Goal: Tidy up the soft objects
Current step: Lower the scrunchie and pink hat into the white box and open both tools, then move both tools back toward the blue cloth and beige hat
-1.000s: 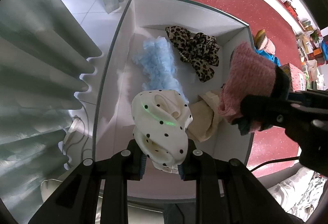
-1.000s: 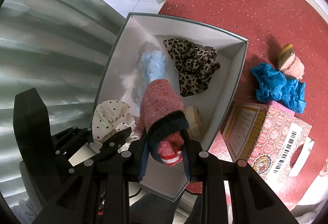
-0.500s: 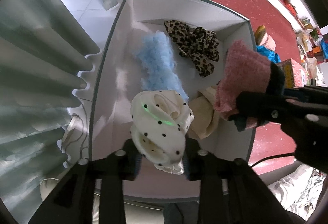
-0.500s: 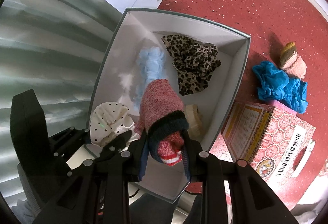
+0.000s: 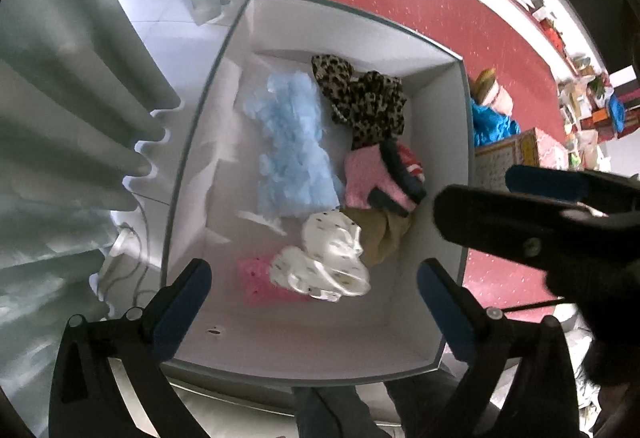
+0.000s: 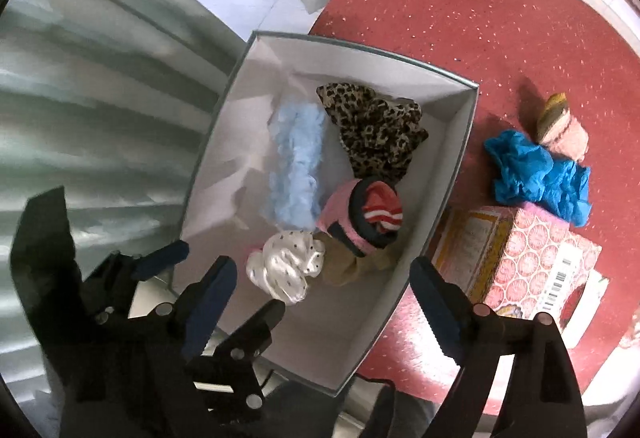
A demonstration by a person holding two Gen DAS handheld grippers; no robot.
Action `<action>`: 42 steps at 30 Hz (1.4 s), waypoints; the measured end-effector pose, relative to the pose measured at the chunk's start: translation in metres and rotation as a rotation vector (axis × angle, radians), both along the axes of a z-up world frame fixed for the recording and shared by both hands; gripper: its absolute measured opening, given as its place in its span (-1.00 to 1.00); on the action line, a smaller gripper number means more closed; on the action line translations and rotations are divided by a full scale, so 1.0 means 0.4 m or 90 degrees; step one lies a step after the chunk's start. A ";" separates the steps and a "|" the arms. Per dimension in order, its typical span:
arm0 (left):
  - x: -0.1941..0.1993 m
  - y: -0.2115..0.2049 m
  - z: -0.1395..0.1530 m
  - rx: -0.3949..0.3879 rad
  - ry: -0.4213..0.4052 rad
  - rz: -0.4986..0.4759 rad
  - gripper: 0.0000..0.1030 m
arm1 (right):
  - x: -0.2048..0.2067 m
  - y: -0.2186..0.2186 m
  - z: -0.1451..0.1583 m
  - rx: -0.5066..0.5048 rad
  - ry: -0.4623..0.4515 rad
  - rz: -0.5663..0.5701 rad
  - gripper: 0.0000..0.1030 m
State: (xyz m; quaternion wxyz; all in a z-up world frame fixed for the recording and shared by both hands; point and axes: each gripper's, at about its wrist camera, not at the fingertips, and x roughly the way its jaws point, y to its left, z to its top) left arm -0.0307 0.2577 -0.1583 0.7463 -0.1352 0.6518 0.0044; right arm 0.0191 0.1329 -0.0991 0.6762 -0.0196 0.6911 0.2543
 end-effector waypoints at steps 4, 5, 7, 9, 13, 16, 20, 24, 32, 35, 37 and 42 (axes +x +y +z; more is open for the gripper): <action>-0.004 0.014 0.009 -0.006 -0.014 0.016 0.99 | -0.004 -0.005 0.023 0.019 -0.009 -0.009 0.77; -0.006 0.017 0.012 -0.006 -0.015 0.019 0.99 | -0.006 -0.006 0.029 0.027 -0.012 -0.009 1.00; -0.010 0.012 0.017 -0.002 -0.015 0.021 0.99 | -0.012 -0.009 0.041 0.037 -0.021 -0.012 1.00; -0.013 0.008 0.022 0.007 -0.014 0.022 0.99 | -0.017 -0.011 0.048 0.041 -0.026 -0.016 1.00; -0.018 0.002 0.034 0.014 -0.015 0.023 0.99 | -0.025 -0.018 0.058 0.050 -0.033 -0.019 1.00; -0.023 -0.004 0.042 0.018 -0.017 0.019 0.99 | -0.032 -0.023 0.073 0.054 -0.041 -0.016 1.00; -0.026 -0.013 0.052 0.015 -0.018 0.010 0.99 | -0.038 -0.026 0.087 0.069 -0.043 -0.012 1.00; -0.029 -0.019 0.065 0.004 -0.020 0.004 0.99 | -0.046 -0.041 0.114 0.093 -0.047 -0.019 1.00; -0.018 -0.090 0.133 -0.033 -0.039 -0.101 0.99 | -0.069 -0.190 0.192 0.160 -0.049 -0.075 1.00; 0.009 -0.128 0.183 -0.043 -0.060 -0.129 0.99 | -0.070 -0.294 0.208 0.173 -0.047 -0.132 1.00; 0.029 -0.154 0.209 -0.052 -0.069 -0.140 0.99 | -0.066 -0.366 0.211 0.178 -0.045 -0.177 1.00; 0.093 -0.239 0.271 -0.085 -0.086 -0.182 0.99 | -0.046 -0.553 0.205 0.196 -0.033 -0.305 1.00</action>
